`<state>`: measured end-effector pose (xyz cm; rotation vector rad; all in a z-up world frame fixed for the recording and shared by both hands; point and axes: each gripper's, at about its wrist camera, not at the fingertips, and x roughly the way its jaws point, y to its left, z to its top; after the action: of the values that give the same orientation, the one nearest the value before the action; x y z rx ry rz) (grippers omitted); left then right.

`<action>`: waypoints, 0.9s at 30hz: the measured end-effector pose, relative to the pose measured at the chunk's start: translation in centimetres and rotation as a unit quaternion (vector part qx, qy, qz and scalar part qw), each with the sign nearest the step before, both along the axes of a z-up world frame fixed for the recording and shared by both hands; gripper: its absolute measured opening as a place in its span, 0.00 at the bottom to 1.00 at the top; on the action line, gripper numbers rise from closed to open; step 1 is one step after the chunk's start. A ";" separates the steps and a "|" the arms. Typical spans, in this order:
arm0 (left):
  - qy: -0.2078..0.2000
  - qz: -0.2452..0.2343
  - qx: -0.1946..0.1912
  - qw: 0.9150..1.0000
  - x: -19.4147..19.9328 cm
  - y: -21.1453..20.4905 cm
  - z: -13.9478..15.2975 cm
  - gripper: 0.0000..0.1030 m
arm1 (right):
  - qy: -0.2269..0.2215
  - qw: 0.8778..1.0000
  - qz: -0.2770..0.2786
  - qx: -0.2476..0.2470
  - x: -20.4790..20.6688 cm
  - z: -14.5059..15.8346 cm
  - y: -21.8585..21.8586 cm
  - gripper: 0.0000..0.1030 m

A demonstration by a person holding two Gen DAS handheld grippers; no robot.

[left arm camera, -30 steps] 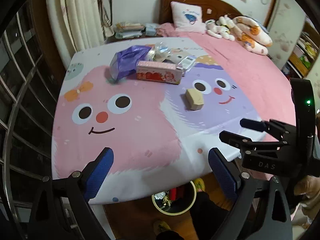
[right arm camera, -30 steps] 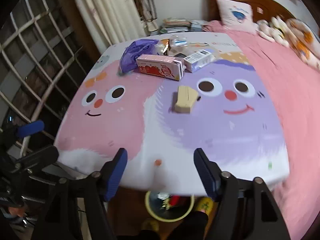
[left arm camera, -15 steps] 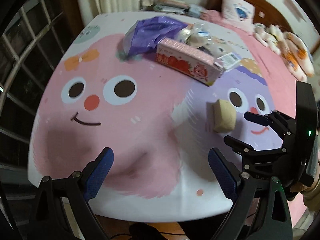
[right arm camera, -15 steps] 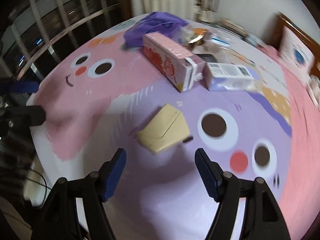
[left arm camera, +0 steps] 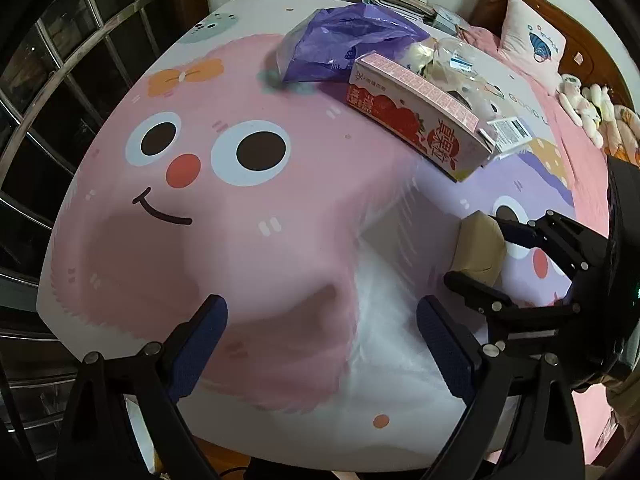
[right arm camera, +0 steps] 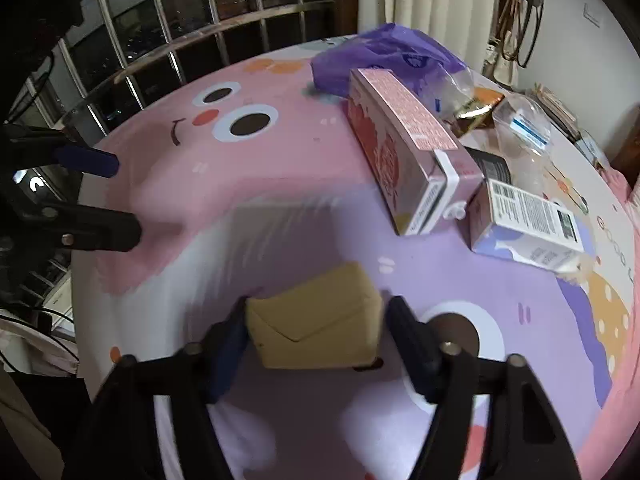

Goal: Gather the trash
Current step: 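Grasp the tan paper with the right tool while the left tool grasps the pink box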

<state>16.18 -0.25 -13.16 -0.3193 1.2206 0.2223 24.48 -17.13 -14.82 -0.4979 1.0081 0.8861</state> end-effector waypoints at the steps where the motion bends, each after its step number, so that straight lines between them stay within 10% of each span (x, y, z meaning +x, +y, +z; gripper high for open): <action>1: 0.000 0.001 0.000 1.000 0.2 -0.1 0.1 0.92 | -0.001 1.000 0.003 0.001 0.0 0.0 0.0 0.61; 27: -0.024 0.031 -0.014 0.999 15.2 -2.7 4.3 0.92 | -0.043 0.965 -0.253 0.058 10.7 6.9 -7.3 0.61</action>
<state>31.39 -2.95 -8.88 -0.3845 1.1672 0.2503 35.22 -24.42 -7.88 -0.1613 0.9392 0.4557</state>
